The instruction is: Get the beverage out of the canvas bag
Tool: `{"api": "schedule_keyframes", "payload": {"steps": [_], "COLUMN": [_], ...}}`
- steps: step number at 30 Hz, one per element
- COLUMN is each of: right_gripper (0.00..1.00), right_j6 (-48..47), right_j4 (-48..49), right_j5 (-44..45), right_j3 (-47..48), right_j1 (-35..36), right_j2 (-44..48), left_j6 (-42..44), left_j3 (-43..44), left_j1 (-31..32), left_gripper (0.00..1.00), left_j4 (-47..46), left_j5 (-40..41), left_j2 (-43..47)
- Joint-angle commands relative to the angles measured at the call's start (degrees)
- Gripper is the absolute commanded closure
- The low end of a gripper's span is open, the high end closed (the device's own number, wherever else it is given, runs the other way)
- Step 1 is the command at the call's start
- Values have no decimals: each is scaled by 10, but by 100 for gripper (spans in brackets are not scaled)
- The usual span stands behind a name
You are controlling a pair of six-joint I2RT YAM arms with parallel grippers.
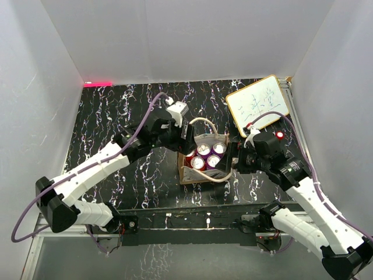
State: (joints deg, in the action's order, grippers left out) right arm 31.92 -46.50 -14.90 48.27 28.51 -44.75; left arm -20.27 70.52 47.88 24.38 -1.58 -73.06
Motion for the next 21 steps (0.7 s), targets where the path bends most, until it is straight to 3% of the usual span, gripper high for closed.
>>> {"api": "schedule_keyframes", "payload": {"steps": [1, 10, 17, 21], "right_gripper": [2, 5, 25, 49], "right_j6": [36, 113, 145, 177], "right_j4": [-22, 47, 101, 120], "right_j5": [19, 17, -32, -49], "right_j3": [-22, -143, -227, -277], "right_j1": [2, 2, 2, 2], "right_j2": [26, 69, 101, 101], "left_j6": [-33, -44, -41, -33], "left_j3": [8, -5, -3, 9], "left_j1": [19, 103, 128, 136], "left_gripper": [23, 28, 28, 28], "left_j4": [-45, -53, -40, -30], "left_j5": [-91, -41, 0, 22], "left_j2": [-24, -72, -89, -109]}}
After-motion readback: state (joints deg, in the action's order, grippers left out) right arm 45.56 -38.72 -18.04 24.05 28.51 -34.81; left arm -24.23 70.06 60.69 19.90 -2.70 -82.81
